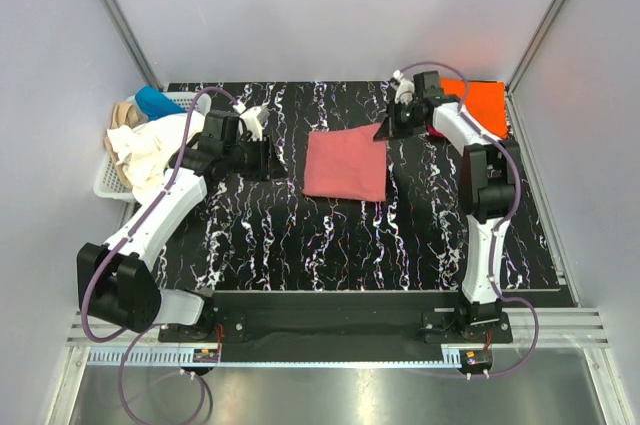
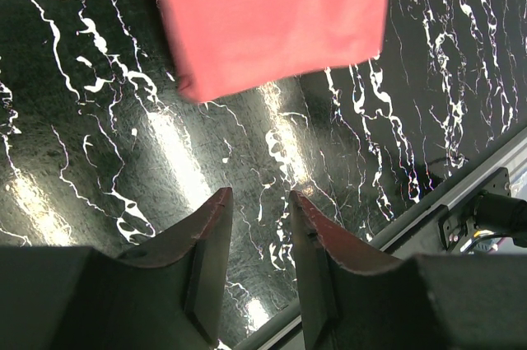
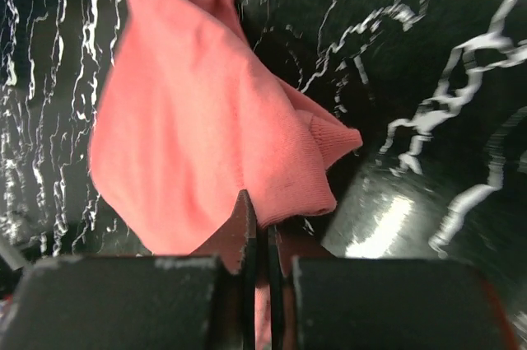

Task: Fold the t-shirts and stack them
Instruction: Neatly place the folded tshirt to the corner

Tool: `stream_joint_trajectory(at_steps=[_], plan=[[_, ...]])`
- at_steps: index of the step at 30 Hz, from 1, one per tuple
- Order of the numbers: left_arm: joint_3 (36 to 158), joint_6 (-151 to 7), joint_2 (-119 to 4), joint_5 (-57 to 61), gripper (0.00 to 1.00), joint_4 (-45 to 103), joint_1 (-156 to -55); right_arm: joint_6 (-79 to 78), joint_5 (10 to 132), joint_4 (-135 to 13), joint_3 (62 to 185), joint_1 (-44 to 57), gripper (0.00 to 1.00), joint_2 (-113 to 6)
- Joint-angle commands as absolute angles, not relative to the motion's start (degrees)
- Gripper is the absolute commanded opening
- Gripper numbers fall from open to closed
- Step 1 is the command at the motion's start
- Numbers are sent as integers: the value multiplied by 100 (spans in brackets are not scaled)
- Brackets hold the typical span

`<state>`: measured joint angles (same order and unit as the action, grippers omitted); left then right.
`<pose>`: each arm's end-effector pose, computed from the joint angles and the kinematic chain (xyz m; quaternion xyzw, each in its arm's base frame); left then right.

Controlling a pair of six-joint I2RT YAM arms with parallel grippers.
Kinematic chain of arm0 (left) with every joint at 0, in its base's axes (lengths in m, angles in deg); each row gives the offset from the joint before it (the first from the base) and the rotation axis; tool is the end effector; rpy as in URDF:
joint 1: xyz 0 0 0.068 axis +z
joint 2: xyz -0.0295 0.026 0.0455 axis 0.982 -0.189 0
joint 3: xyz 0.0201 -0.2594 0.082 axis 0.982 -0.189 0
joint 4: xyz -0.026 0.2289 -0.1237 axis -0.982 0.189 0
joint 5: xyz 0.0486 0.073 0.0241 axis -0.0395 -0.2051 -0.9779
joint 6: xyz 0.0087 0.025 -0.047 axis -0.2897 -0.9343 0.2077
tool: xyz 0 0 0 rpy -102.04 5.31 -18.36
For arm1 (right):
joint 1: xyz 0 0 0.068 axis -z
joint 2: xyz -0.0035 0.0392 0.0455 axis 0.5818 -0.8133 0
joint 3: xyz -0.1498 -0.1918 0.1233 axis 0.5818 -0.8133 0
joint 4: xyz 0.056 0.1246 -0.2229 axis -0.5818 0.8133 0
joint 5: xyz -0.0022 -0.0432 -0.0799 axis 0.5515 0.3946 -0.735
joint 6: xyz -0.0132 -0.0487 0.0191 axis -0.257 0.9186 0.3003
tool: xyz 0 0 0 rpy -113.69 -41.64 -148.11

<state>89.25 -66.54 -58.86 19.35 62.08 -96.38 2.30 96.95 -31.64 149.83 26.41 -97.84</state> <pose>0.2717 -0.1006 0.3017 0.0913 0.8965 -0.3064 0.3069 0.4744 0.0963 0.2000 -0.1305 0.9055 0.3040 0.2657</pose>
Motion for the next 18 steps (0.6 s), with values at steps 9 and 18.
stream_joint_trajectory(at_steps=[9, 18], plan=[[8903, -6681, -5680, 2088, 38, 6017, -9730, 1546, 8095, -2383, 15244, 2995, 0, -8669], [8885, -6699, -5732, 2132, 39, 5999, -9888, 2188, 6406, -2629, 15094, 3206, 0, -7966]])
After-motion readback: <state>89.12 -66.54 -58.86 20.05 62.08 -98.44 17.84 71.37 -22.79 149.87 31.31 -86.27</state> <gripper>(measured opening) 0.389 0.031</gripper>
